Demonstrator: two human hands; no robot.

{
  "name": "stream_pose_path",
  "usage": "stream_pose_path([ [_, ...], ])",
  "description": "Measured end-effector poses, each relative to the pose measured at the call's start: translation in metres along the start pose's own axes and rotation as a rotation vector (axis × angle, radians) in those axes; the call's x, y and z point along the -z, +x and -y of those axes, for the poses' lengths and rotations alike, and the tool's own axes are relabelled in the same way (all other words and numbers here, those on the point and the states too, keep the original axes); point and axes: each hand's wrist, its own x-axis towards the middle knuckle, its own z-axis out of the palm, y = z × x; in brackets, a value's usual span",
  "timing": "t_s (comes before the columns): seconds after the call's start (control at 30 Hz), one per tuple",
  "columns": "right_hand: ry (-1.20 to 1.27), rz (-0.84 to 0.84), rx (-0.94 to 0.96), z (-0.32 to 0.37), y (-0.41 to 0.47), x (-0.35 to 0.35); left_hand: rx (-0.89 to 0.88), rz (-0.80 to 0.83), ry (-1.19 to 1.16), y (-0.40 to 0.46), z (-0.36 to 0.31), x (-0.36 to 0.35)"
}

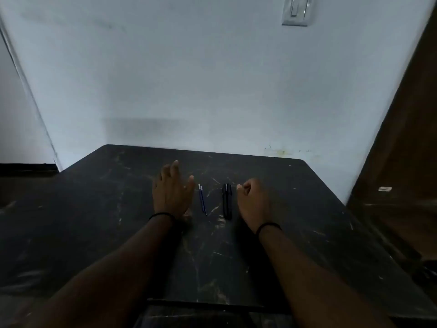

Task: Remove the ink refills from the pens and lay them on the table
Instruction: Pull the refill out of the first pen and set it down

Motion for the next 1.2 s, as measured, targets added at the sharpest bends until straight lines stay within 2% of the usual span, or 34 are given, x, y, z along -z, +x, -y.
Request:
stream_pose_path([
  [0.1, 0.067, 0.069, -0.129, -0.004, 0.004, -0.019, 0.153, -0.016, -0.107, 0.009, 0.008, -0.012],
  [0.3, -0.039, 0.113, -0.17, -0.01, 0.016, -0.029, 0.229, -0.034, -0.212, 0.031, 0.016, -0.031],
  [0.6, -0.162, 0.074, -0.212, -0.011, 0.025, -0.029, 0.223, -0.069, -0.227, 0.038, 0.019, -0.042],
  [0.8, -0.36, 0.162, -0.22, -0.006, 0.035, -0.027, 0.184, -0.076, -0.221, 0.036, 0.014, -0.038],
  [0.93, -0.395, 0.152, -0.201, -0.005, 0.037, -0.025, 0.148, -0.047, -0.27, 0.035, 0.01, -0.04],
  [1.03, -0.303, 0.048, -0.15, -0.005, 0.038, -0.025, 0.095, -0.044, -0.401, 0.033, 0.0, -0.043],
  [1.13, -0.168, -0.087, 0.03, 0.0, 0.035, -0.025, 0.04, -0.089, -0.56, 0.03, -0.011, -0.045],
  [1.2, -0.074, -0.123, 0.151, 0.006, 0.029, -0.026, -0.019, -0.115, -0.58, 0.028, -0.016, -0.046],
])
